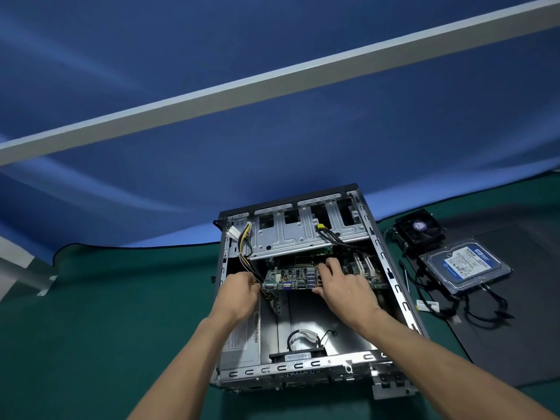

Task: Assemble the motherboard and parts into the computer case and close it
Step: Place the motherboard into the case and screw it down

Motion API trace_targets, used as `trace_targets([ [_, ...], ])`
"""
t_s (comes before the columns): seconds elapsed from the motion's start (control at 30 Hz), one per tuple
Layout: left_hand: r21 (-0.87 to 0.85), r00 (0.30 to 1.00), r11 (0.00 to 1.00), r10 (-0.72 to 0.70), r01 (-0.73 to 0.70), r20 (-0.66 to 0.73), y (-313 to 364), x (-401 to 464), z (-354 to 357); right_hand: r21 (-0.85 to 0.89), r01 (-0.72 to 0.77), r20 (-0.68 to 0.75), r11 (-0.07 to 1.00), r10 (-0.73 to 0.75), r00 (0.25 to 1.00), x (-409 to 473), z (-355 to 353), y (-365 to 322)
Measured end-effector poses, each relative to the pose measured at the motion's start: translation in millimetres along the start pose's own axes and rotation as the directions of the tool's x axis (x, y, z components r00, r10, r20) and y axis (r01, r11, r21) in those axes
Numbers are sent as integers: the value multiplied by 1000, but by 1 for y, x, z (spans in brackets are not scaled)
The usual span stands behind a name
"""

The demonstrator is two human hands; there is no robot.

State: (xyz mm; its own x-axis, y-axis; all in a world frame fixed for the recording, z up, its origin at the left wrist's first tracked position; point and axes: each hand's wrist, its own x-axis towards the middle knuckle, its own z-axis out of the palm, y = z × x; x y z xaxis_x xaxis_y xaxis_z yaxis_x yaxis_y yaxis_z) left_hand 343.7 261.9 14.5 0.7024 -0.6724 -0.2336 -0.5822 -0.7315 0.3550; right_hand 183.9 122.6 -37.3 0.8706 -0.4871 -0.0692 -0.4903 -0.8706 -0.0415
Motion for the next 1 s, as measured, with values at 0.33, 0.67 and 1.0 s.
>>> trace_targets([
  [0.33,-284,954,928,-280,241,-104,-11,24,-3,-3,-9,-31,1000,9,999,14,-7,-3],
  [0.67,-613,866,728,-482,308,-137,-4,21,10,253,11,103,967,-38,994,17,-10,0],
  [1.0,-354,901,878,-399,323,-167,8,24,14,576,-60,213,815,-79,974,31,-16,15],
])
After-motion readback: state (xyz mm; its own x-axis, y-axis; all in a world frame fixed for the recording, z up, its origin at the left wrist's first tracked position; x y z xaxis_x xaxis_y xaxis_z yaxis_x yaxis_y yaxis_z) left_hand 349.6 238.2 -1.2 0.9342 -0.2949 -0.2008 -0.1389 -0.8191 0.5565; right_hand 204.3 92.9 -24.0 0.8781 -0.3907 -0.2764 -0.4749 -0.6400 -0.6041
